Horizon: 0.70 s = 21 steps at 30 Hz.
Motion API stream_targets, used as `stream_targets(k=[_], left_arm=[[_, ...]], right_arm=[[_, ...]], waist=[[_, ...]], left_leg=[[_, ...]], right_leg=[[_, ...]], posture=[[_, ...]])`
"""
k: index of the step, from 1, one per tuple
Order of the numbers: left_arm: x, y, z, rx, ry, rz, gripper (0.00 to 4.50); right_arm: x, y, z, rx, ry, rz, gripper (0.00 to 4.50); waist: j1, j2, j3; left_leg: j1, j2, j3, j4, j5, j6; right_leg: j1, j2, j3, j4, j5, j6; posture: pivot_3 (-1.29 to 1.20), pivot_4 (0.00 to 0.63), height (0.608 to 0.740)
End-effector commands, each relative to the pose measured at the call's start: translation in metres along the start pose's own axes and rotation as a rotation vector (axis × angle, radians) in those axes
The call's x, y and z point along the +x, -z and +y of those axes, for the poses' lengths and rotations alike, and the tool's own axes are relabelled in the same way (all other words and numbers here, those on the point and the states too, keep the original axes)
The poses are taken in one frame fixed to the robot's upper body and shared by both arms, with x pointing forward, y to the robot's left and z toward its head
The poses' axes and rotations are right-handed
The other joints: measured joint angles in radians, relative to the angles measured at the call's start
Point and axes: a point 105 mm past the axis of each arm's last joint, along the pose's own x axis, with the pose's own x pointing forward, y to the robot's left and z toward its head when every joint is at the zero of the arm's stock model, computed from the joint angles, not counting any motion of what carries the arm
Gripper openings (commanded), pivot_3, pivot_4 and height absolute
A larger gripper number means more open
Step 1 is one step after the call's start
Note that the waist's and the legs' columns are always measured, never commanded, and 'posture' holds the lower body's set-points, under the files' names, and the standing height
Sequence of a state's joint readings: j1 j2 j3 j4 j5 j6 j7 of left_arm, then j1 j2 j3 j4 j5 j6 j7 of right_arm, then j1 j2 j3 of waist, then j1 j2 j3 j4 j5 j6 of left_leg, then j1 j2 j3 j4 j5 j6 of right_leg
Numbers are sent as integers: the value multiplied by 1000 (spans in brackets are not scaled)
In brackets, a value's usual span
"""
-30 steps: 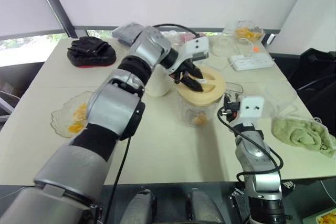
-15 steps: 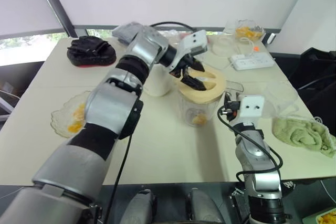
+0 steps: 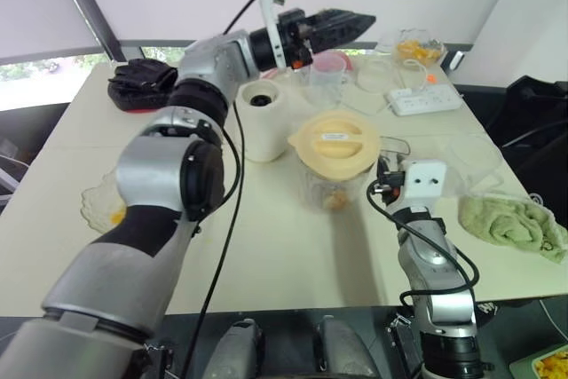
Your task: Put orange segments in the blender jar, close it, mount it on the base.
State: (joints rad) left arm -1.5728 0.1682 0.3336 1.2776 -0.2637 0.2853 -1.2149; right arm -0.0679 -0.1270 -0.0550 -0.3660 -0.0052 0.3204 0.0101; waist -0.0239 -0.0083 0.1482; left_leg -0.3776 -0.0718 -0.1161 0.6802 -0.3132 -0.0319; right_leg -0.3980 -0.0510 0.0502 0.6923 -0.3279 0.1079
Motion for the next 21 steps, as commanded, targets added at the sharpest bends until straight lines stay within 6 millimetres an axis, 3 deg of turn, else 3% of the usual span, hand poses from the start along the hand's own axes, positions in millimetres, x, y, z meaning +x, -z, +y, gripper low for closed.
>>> stream_targets(k=[1, 4, 10, 15, 21], left_arm=[[-33, 3, 22, 142, -134, 35, 4233], [-67, 20, 41, 214, -245, 128, 4233], [-112, 48, 48, 324, -295, 267, 4233], [-129, 64, 39, 326, -314, 271, 4233], [-137, 92, 8, 293, -285, 288, 4233]], right_arm=[[4, -21, -3, -1, 6, -80, 987], [8, -33, -6, 21, 6, -113, 987], [21, -57, -17, 101, 9, -165, 987], [33, -84, -32, 128, 10, -212, 987], [53, -135, -54, 130, 3, -289, 987]], waist=[[-6, 0, 0], [-18, 0, 0], [-22, 0, 0], [-21, 0, 0], [-23, 0, 0]], left_leg=[[1, 0, 1, 0, 0, -1], [0, 0, 1, -1, 1, -2], [-20, -1, 1, 2, 2, -4], [-23, -2, 2, 2, 3, -5], [-24, -2, 1, 3, 3, -5]], right_leg=[[0, 0, 1, 0, 0, 0], [-4, 0, 2, 4, 0, 0], [-25, -3, 3, 9, 1, -1], [-28, -6, 2, 9, 1, -1], [-29, -6, 2, 9, 1, -1]], posture=[[0, 150, 740], [0, 150, 740], [0, 150, 740], [0, 150, 740], [0, 150, 740]])
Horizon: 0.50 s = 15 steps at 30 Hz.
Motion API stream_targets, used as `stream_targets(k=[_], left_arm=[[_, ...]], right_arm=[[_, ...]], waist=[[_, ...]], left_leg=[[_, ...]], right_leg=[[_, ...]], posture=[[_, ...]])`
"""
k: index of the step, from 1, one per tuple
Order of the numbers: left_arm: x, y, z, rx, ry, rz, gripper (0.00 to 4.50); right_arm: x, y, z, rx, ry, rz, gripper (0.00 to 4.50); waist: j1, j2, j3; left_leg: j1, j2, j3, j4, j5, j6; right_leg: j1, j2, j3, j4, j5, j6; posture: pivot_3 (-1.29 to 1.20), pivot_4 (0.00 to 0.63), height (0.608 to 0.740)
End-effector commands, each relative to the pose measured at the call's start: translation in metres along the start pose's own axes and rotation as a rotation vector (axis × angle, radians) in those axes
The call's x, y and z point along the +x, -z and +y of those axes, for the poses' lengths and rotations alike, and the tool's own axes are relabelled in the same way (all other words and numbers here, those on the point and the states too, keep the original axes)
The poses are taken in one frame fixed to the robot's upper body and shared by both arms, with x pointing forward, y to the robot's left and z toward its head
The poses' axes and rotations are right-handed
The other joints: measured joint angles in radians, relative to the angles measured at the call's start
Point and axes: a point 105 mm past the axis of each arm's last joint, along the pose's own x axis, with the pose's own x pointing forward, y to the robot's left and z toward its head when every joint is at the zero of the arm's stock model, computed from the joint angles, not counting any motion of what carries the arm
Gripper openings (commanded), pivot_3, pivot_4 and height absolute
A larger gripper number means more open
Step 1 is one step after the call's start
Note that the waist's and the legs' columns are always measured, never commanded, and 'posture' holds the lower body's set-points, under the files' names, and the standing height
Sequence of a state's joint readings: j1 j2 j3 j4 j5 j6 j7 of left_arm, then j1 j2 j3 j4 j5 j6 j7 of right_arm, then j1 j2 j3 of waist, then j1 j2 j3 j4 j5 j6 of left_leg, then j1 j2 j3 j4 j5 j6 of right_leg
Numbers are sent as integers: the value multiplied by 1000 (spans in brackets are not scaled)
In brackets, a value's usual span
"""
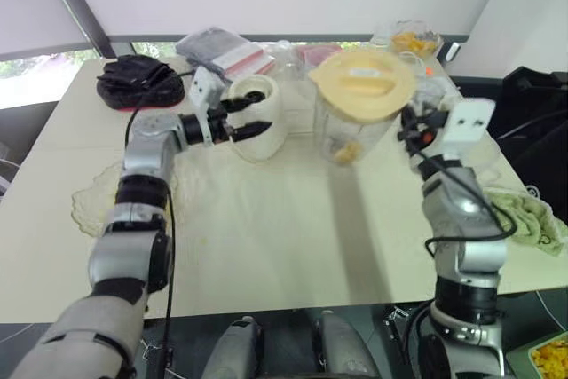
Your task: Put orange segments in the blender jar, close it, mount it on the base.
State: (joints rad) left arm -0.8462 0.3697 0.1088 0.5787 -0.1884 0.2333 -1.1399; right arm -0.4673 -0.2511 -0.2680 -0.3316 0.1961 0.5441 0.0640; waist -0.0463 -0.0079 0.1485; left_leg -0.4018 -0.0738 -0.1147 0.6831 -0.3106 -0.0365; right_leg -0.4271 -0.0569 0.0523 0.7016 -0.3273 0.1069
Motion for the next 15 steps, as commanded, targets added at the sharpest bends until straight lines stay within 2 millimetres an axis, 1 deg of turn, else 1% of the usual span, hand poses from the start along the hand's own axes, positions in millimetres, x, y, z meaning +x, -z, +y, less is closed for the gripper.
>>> stream_targets(k=[1, 5, 7, 8, 12, 15], left_arm=[[-3, -15, -21, 32, 34, -46, 4233], [-9, -9, -45, -21, 36, -56, 4233], [-15, -5, -55, -45, 27, -55, 4233], [-13, -3, -60, -56, 22, -55, 4233], [-21, 9, -72, -83, -20, -46, 4233], [-25, 10, -72, -95, -63, -54, 4233]], right_arm=[[16, -51, -8, 12, -10, -123, 987], [43, -85, -17, 15, -13, -138, 987], [59, -98, -16, 26, -13, -117, 987], [65, -102, -19, 31, -11, -104, 987], [102, -127, -1, 120, -12, -28, 987], [117, -139, 18, 157, -44, -8, 987]], waist=[[0, 0, 0], [-2, 0, 0], [-5, 1, 0], [-6, 1, 0], [-17, 2, 0], [-24, 2, 1]], left_leg=[[0, 0, 0, 0, 0, 0], [0, 0, 0, 0, 0, 0], [0, 0, 0, 0, 0, 0], [0, 0, 1, 0, 0, 0], [0, 0, 2, 0, 0, 0], [0, 1, 1, -1, 0, 0]], right_leg=[[0, 0, 0, 0, 0, 0], [0, 0, 0, 0, 0, 0], [0, 0, 0, 0, 0, 0], [0, -1, 0, 0, 0, 0], [0, -1, 1, 0, 0, 0], [-1, -1, 0, 0, 0, 0]], posture=[[0, 150, 740], [0, 150, 740], [0, 150, 740], [0, 150, 740], [0, 150, 740], [0, 150, 740]])
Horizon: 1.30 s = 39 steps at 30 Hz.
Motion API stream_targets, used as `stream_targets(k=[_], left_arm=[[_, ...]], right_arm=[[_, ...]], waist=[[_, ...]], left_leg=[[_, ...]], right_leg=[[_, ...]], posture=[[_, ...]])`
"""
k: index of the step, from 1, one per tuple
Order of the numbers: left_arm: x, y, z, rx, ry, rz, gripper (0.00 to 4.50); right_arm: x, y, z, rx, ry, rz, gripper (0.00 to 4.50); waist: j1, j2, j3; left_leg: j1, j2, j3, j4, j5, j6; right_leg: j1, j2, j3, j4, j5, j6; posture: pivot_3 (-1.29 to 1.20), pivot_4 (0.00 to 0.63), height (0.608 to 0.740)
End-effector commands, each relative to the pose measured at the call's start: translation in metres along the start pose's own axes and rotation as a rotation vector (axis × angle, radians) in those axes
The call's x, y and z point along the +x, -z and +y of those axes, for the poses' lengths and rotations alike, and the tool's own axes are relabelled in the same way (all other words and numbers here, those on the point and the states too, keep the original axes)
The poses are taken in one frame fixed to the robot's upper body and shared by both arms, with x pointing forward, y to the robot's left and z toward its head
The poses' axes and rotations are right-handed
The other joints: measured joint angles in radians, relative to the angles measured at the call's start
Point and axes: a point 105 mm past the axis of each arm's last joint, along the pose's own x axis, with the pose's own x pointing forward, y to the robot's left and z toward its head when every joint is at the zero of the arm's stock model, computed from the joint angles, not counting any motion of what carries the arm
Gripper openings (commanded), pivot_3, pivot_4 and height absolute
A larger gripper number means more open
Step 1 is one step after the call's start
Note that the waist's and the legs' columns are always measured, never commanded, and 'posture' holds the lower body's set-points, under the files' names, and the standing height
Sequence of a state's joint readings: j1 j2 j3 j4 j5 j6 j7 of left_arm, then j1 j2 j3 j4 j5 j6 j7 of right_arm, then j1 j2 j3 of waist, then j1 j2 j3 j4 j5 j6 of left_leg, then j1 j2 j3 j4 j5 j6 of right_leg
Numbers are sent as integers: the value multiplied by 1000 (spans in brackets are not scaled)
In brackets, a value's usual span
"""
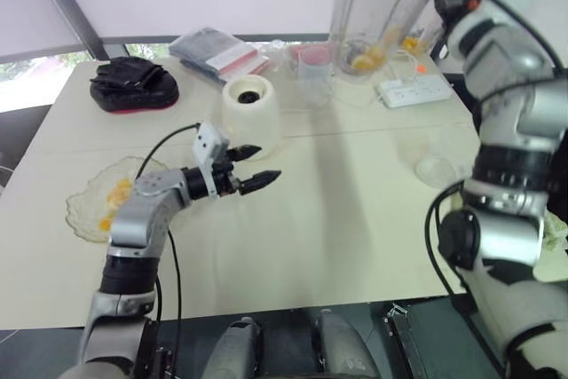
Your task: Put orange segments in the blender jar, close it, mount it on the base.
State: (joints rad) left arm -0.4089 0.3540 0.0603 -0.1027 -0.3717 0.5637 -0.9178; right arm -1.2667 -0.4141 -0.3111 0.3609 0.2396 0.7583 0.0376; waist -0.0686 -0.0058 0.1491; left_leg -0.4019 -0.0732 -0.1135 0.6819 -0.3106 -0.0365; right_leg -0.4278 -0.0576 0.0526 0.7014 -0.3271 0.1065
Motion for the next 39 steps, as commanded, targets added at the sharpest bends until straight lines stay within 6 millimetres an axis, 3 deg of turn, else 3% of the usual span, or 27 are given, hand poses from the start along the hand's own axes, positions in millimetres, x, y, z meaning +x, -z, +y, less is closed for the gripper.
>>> stream_targets(k=[1, 7, 11, 14, 25, 39], left_arm=[[-5, -15, -3, 41, -33, -52, 4233], [-18, -9, -1, 48, -123, -50, 4233], [-24, -11, 0, 50, -165, -56, 4233], [-27, -10, -2, 50, -179, -51, 4233], [-34, -8, -4, 65, -208, -16, 4233], [-37, -3, -9, 69, -213, 13, 4233]], right_arm=[[9, -37, 30, 32, -61, -77, 987], [29, -36, 104, 54, -204, -71, 987], [32, -26, 138, 67, -270, -62, 987], [34, -14, 151, 72, -288, -44, 987], [37, 48, 163, 105, -272, 79, 987], [35, 70, 169, 59, -246, 97, 987]], waist=[[-3, 0, 0], [-12, 1, 0], [-3, 1, 0], [0, 1, 0], [-17, 1, 1], [-31, 1, 1]], left_leg=[[0, 0, 0, 0, 0, 0], [0, 0, 2, -1, 0, 0], [-1, 0, 1, 1, 0, 0], [-1, -1, 1, 1, 0, 0], [-2, -1, 0, 0, 0, 0], [-2, -1, 0, 1, 0, 0]], right_leg=[[0, 0, 0, 0, 0, 0], [-1, 0, 0, 0, 0, 0], [-1, -1, 0, 0, 0, 0], [-1, -1, -1, -1, 0, 0], [-1, -2, -1, 0, 0, 0], [-1, -2, -1, 0, 0, 0]], posture=[[0, 150, 740], [0, 150, 740], [0, 150, 740], [0, 150, 740], [0, 150, 740], [0, 150, 740]])
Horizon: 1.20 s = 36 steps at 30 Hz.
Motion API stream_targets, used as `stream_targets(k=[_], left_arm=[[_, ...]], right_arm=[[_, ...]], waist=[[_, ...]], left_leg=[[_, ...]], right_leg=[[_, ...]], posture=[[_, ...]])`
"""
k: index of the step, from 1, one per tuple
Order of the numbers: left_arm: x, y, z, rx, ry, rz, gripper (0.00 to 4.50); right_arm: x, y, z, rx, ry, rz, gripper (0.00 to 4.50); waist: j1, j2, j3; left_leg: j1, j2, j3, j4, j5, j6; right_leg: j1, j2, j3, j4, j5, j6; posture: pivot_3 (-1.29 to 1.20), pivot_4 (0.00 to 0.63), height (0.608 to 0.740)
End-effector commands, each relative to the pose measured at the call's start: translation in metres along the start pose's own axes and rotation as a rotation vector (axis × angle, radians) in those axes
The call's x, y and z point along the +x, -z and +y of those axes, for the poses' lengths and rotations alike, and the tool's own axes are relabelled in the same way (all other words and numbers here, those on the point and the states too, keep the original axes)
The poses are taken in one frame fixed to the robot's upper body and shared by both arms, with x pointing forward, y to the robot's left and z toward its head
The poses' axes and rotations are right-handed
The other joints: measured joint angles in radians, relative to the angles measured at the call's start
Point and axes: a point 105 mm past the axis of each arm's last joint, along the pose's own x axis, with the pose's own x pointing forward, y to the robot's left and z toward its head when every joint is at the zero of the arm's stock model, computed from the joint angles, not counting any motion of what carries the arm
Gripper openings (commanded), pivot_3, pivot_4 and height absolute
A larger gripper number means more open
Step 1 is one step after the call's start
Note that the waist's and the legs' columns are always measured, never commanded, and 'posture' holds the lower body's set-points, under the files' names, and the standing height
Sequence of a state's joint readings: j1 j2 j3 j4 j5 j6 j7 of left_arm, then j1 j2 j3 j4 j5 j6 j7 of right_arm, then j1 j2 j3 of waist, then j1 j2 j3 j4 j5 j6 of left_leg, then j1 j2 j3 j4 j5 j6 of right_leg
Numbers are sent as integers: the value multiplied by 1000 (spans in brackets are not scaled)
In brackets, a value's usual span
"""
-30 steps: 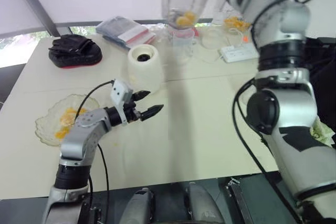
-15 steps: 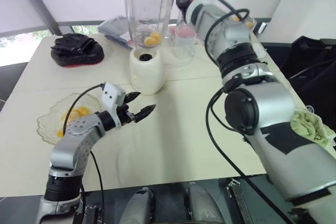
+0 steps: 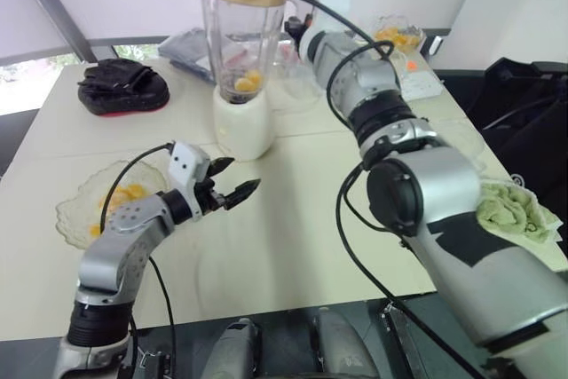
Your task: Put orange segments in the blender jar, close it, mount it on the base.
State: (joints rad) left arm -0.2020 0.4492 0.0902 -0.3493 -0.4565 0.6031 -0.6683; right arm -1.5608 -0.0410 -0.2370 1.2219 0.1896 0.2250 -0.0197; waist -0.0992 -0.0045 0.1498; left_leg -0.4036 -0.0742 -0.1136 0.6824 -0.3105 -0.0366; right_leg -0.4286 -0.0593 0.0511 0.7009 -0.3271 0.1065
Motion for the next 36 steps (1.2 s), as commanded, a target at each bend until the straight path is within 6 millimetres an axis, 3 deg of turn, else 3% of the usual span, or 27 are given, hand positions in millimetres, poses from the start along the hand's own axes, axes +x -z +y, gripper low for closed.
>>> stream_targets(k=[1, 18, 24, 36], left_arm=[[-2, -9, -6, 41, 18, -19, 4233], [-3, -6, -8, 48, 33, 4, 4233], [-1, -5, -8, 50, 41, 9, 4233], [2, -4, -9, 45, 52, 11, 4233]], right_arm=[[-2, -23, 9, -31, -13, -92, 987], [-6, 16, 13, -143, 98, 69, 987], [-11, 18, 8, -183, 179, 108, 987], [-25, 16, 21, -150, 317, 129, 987]], waist=[[0, 0, 0], [0, 0, -1], [4, 1, -1], [5, 0, -1]], left_leg=[[0, 0, 0, 0, 0, 0], [3, 0, 0, 0, 0, 0], [4, 0, 0, 0, 0, 0], [4, 0, -1, 0, 0, 0]], right_leg=[[0, 0, 0, 0, 0, 0], [3, 0, 0, 1, 0, 0], [4, 0, 0, 1, 0, 0], [4, 0, 0, 1, 0, 0]], posture=[[0, 150, 740], [0, 150, 740], [0, 150, 740], [0, 150, 740]])
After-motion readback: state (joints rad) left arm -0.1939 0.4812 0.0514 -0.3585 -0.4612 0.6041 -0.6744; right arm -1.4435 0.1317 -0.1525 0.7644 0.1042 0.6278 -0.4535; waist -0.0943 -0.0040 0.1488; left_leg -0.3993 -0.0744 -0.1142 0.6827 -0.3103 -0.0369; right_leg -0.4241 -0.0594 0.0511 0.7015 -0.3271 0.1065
